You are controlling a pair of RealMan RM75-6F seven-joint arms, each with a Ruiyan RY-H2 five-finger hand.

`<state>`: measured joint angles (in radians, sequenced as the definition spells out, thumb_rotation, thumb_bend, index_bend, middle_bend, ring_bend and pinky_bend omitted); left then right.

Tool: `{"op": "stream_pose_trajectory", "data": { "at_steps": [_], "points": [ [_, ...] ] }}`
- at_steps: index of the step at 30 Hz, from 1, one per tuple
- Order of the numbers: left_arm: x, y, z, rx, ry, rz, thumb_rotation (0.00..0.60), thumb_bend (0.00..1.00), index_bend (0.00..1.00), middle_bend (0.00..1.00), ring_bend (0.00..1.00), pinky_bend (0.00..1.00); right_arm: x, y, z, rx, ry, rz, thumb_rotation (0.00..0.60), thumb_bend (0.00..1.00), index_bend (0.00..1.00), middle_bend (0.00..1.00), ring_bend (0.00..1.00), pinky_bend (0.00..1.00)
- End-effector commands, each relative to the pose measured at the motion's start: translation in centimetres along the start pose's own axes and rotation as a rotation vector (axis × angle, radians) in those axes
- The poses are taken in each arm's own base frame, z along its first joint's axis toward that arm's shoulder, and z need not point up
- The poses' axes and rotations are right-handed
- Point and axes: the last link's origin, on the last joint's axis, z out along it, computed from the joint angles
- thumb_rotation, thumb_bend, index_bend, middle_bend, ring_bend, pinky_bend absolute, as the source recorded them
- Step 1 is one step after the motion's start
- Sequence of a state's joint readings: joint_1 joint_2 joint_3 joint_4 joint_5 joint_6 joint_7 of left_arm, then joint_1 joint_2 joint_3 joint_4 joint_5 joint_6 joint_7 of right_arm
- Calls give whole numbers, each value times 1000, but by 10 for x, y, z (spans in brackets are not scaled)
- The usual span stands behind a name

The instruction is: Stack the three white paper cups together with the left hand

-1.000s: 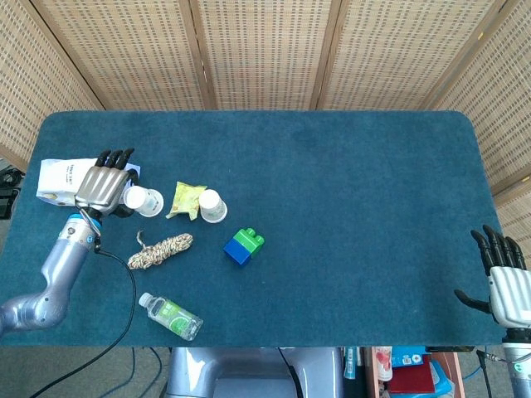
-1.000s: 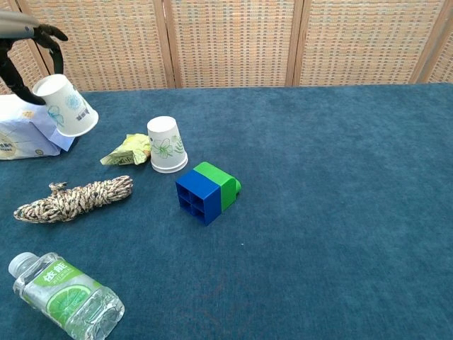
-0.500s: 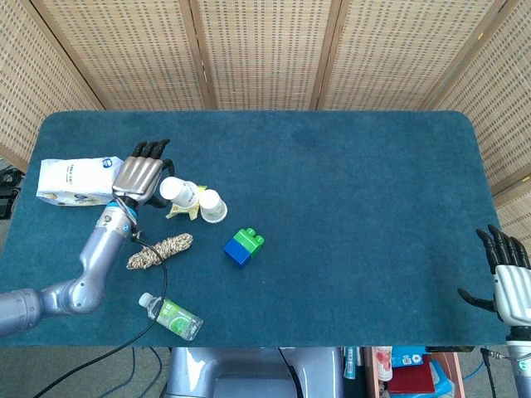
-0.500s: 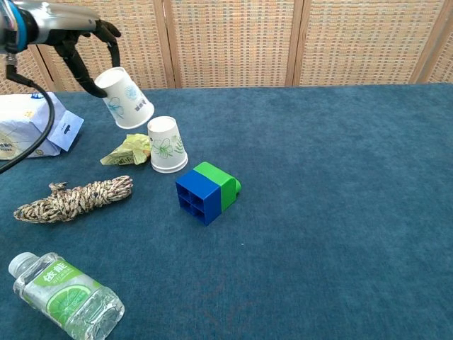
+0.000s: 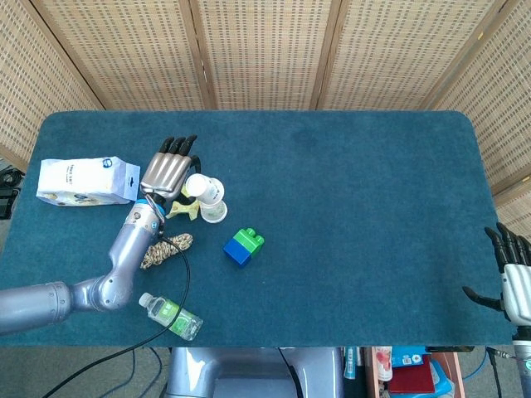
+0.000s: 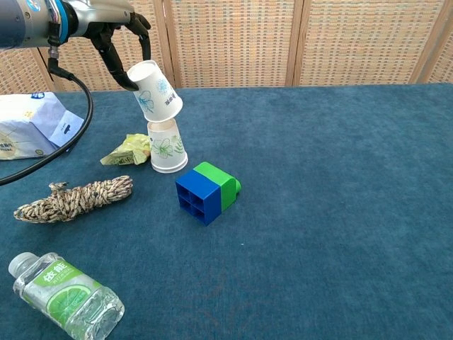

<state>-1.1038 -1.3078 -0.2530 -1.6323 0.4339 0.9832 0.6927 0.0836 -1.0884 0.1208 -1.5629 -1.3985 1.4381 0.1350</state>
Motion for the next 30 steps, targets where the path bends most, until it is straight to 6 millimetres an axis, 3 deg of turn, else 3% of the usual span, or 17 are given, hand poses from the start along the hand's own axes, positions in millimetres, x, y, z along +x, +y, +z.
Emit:
{"op": "stream_pose_trajectory", "data": {
  "at_steps": [1, 16, 18, 23, 26, 30],
  "points": [
    [0, 2, 0, 8, -19, 18, 600, 221, 480, 0, 0, 0, 0, 0, 0, 0, 1, 0, 600, 0, 0, 0, 0, 0],
    [-13, 9, 9, 23, -50, 53, 600, 221, 479, 0, 0, 0, 1, 0, 0, 0, 6, 7, 600, 0, 0, 0, 0, 0],
    [-15, 11, 11, 25, -50, 60, 600, 221, 438, 0, 0, 0, 1, 1, 0, -1, 7, 10, 600, 0, 0, 0, 0, 0],
    [-22, 15, 18, 37, -36, 80, 600, 221, 184, 0, 0, 0, 1, 1, 0, -2, 5, 12, 600, 0, 0, 0, 0, 0],
    [-26, 17, 20, 51, -32, 93, 600, 219, 95, 0, 0, 0, 1, 2, 0, -3, 5, 11, 600, 0, 0, 0, 0, 0],
    [-30, 17, 20, 58, -27, 73, 600, 220, 60, 0, 0, 0, 2, 3, 0, -4, 7, 10, 600, 0, 0, 0, 0, 0]
  ]
}}
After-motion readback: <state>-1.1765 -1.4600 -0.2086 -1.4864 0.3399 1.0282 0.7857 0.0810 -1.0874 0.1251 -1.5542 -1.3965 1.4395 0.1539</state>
